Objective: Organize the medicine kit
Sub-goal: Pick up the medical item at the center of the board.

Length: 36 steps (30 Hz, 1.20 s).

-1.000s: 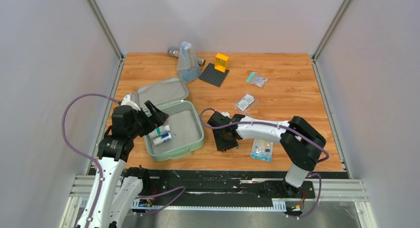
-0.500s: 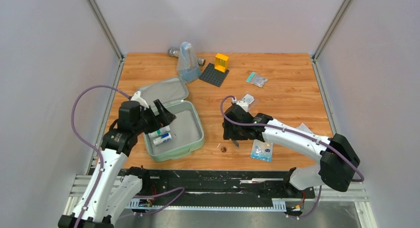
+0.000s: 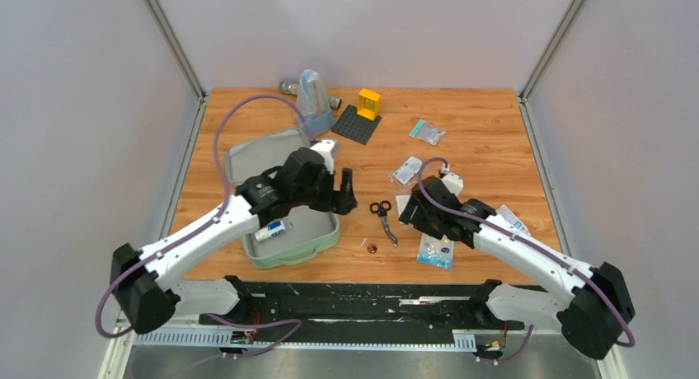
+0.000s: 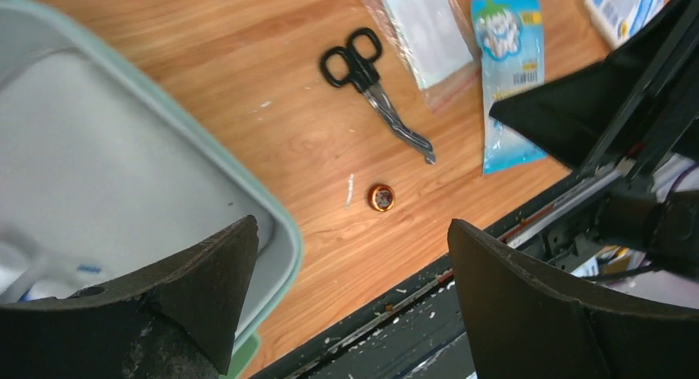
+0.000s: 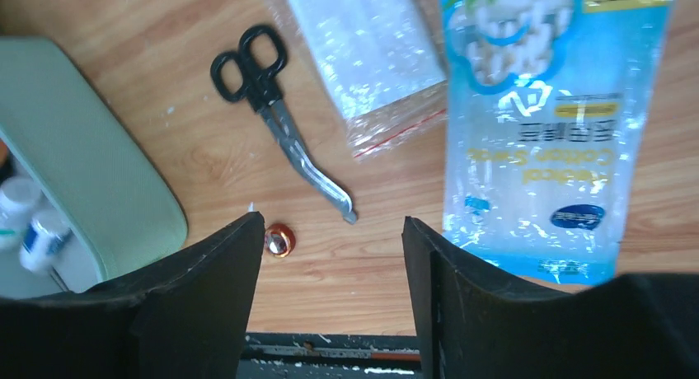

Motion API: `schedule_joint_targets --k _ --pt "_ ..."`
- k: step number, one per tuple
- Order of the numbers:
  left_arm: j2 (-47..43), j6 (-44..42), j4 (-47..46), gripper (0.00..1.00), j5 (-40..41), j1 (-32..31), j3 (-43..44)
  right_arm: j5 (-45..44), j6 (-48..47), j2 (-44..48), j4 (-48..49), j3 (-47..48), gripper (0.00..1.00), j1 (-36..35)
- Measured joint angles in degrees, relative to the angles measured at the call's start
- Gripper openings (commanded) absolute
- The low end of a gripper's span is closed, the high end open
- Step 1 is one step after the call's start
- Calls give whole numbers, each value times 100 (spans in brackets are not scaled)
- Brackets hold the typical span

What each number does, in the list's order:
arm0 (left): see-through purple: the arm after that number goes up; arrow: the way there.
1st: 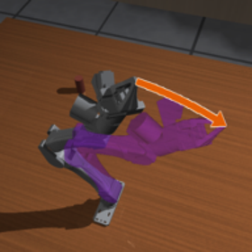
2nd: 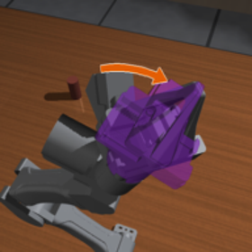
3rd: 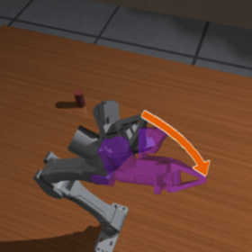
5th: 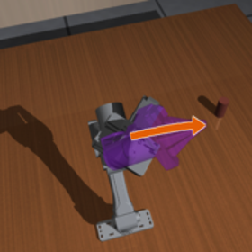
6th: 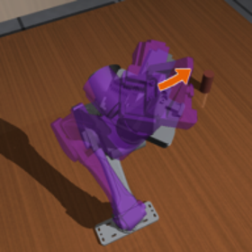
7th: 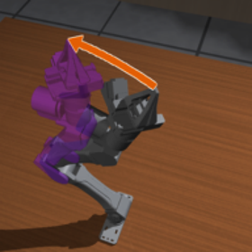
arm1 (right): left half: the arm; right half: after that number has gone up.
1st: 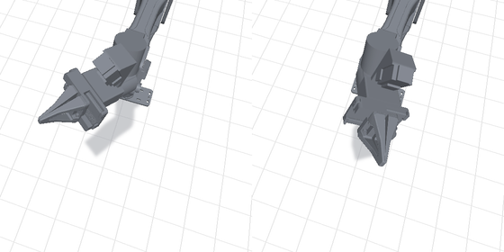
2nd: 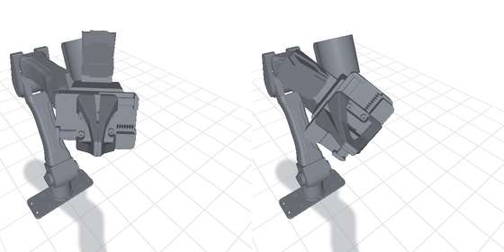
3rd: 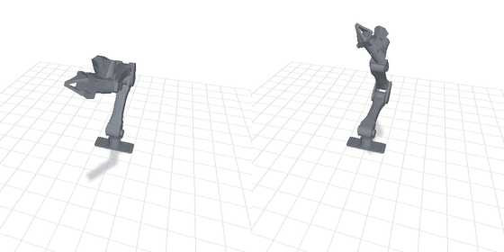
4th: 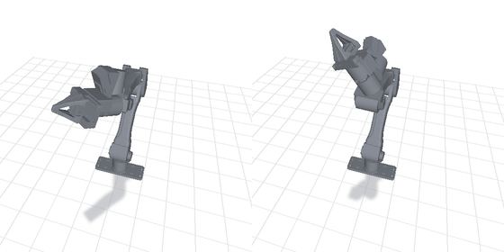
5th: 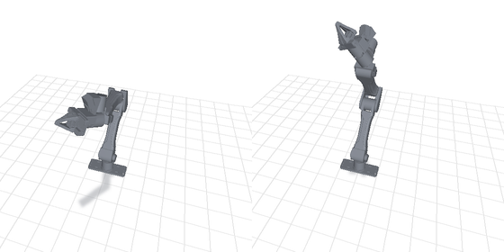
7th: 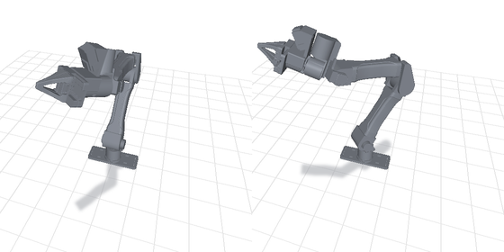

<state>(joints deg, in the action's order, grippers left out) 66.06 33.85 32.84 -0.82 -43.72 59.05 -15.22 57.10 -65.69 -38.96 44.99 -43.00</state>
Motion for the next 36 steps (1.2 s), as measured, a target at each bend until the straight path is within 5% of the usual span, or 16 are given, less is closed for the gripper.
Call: schedule_joint_targets --k 5,12,23,36 --pt "1032 -258 -319 91 245 -870 251 -48 358 807 -114 -522 68 793" --pt "2109 -494 -352 87 267 -1228 529 221 476 1202 -205 -892 69 1681" --pt "3740 -702 -382 71 238 -1882 1248 468 450 1204 -201 -896 68 1803" --pt "3862 -442 -553 66 389 -1886 785 621 367 994 -153 -898 67 1808"
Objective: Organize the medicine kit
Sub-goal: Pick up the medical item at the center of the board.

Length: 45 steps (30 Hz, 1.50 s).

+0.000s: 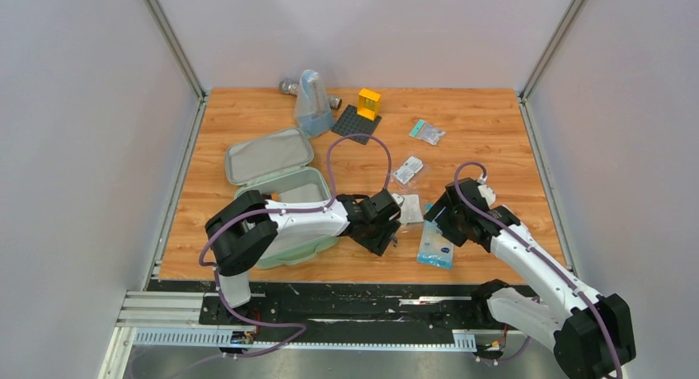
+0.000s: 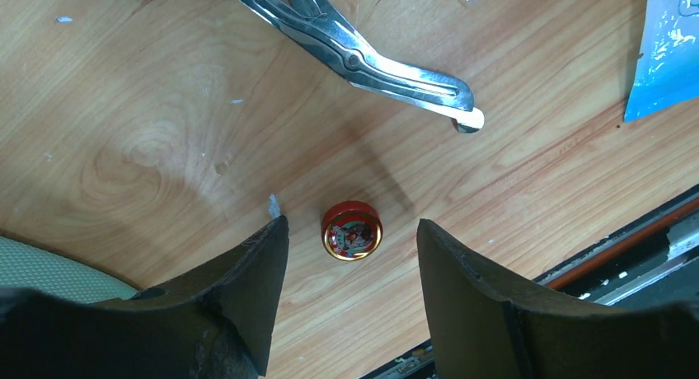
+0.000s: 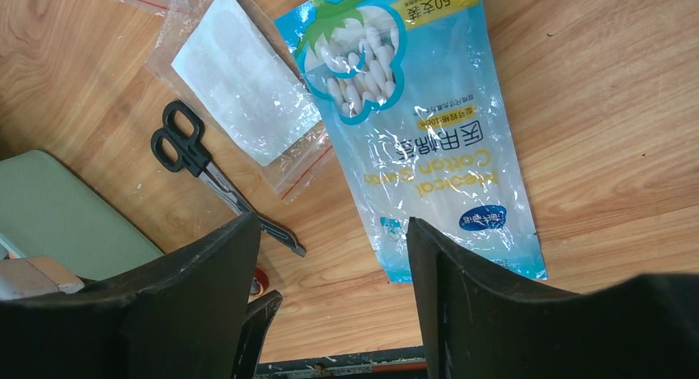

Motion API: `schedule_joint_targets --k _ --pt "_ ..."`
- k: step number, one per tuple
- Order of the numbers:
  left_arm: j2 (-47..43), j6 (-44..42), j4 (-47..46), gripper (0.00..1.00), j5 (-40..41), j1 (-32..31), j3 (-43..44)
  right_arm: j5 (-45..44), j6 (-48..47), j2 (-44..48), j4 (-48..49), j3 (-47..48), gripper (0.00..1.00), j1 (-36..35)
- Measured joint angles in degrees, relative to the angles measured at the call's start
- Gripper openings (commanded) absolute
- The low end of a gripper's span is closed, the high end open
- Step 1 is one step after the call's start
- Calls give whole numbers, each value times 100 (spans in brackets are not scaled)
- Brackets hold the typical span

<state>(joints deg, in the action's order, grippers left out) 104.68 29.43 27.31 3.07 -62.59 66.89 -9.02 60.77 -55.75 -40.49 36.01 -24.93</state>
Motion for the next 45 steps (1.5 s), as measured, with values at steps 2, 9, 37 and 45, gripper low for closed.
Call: schedule_joint_targets --k 2,9,37,45 --pt "0 13 -20 64 0 0 -2 17 -13 -37 11 0 66 0" --pt "2 26 -17 53 31 0 -11 61 -74 -105 59 0 66 0" --pt "129 -2 376 32 297 -44 184 317 -236 -428 184 0 65 0" --pt "116 -17 374 19 330 -44 186 356 -243 -428 186 0 64 0"
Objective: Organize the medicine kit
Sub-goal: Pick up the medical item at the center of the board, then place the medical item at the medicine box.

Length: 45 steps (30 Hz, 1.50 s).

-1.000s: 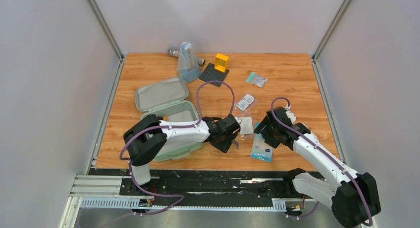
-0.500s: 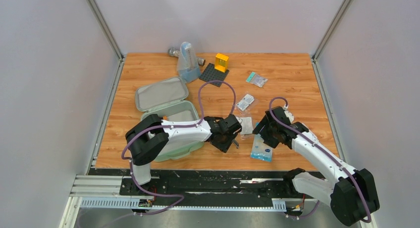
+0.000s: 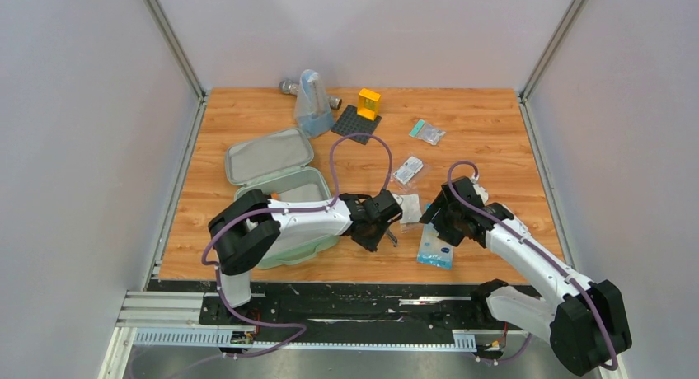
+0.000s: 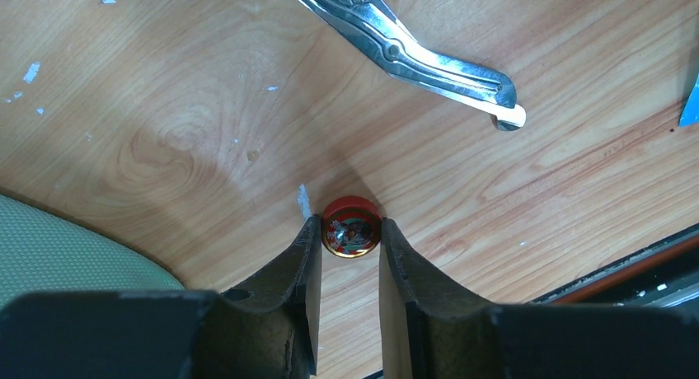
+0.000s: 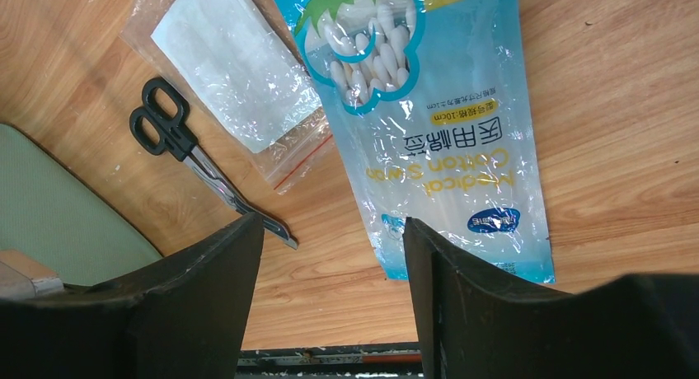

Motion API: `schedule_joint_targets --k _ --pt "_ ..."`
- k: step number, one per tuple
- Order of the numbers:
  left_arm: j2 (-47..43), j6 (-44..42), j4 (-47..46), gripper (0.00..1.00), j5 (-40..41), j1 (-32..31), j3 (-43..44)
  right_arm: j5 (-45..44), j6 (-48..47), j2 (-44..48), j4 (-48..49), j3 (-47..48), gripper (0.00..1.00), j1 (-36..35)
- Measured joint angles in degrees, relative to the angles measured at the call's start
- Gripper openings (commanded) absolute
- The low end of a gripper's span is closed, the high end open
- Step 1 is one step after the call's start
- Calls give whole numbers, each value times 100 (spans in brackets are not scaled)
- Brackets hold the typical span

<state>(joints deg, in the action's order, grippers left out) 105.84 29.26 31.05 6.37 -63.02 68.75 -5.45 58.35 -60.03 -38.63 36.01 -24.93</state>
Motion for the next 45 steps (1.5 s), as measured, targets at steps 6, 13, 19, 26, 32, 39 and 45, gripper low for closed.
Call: schedule_joint_targets --k 6,13,19,26,32,39,45 --pt "-525 0 114 17 116 0 -7 2 -66 0 2 0 64 0" --pt "-2092 35 348 14 879 7 44 24 -127 0 4 17 64 0" --pt "-3471 321 680 14 1335 472 -402 125 -173 -61 26 179 63 0" --pt "-4734 1010 1561 14 1672 1316 -1307 212 -212 -140 61 210 64 0" --pt "-5372 1733 2315 14 1674 1526 -1923 251 -232 -144 81 210 63 0" --pt "-5453 2315 2789 12 1655 1818 -2385 304 -258 -184 118 210 63 0" --pt "-5263 2516 2730 11 1547 2166 -2461 365 -295 -188 133 210 63 0"
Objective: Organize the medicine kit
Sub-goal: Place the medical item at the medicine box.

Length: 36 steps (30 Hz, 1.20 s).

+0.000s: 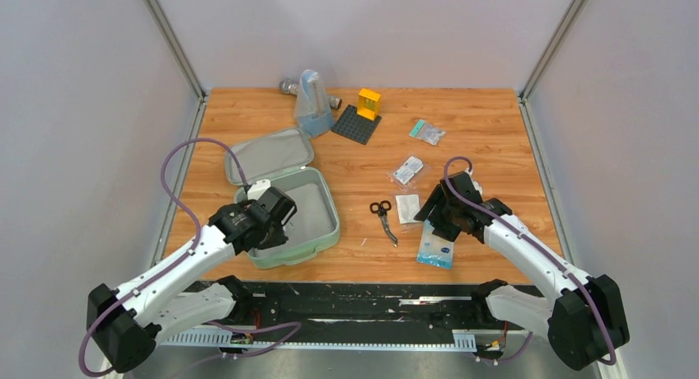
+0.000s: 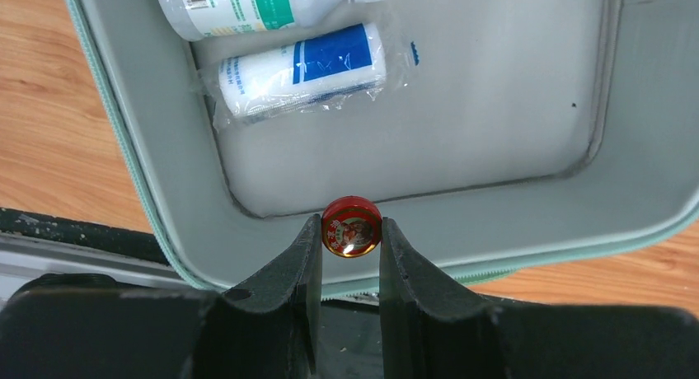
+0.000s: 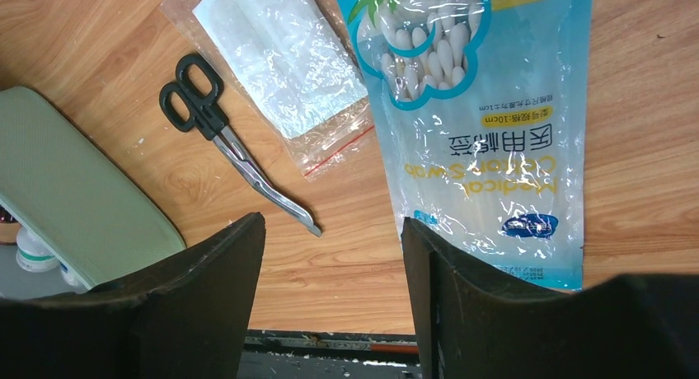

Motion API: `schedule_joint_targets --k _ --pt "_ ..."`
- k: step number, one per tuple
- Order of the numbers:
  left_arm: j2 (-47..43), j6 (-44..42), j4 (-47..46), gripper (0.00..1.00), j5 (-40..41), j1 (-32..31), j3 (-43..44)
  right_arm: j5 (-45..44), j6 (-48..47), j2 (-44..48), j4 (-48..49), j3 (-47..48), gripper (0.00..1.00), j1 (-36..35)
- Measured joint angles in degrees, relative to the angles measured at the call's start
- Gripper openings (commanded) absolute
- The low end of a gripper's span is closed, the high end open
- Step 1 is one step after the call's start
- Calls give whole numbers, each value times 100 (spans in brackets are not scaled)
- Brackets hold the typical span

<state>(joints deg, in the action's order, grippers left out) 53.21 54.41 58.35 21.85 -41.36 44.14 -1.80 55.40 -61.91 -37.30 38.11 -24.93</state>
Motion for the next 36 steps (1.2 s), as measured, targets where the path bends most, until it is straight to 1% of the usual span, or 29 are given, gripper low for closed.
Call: schedule_joint_targets --k 5,8,9,12,17,18,19,20,22,23,24,25,26,27,33,36 --pt "197 -9 -295 11 -201 376 -262 44 -7 -26 28 0 63 0" --pt "247 -90 -481 12 -345 734 -411 44 -24 -39 28 0 63 0" --pt "247 -120 -562 13 -422 894 -463 44 -31 -46 28 0 63 0" --pt "271 -177 -730 21 -555 1176 -590 46 -63 -72 28 0 63 0" --pt "313 -111 -850 26 -614 1226 -767 114 -146 -151 37 0 63 0" --pt "310 -74 -855 32 -621 1226 -807 149 -164 -179 39 2 63 0" --pt "310 -55 -857 42 -621 1226 -839 184 -179 -208 37 11 63 0" --pt "304 -31 -855 45 -621 1228 -870 210 -197 -232 39 26 63 0" --pt "284 20 -844 58 -608 1226 -905 251 -223 -280 46 74 63 0" --pt "271 39 -839 67 -599 1228 -905 267 -243 -299 52 98 63 0" --pt "251 61 -839 70 -577 1226 -905 282 -264 -315 66 125 63 0" --pt "227 81 -828 77 -555 1228 -905 291 -289 -334 79 160 63 0" --pt "188 94 -813 80 -533 1228 -905 295 -306 -345 90 179 64 0" --pt "146 107 -798 85 -507 1228 -905 302 -328 -352 105 195 64 0" --pt "-57 37 -693 98 -466 1231 -721 328 -457 -332 120 236 68 0" --pt "-70 -125 -688 100 -518 1231 -498 323 -527 -214 120 236 72 0"
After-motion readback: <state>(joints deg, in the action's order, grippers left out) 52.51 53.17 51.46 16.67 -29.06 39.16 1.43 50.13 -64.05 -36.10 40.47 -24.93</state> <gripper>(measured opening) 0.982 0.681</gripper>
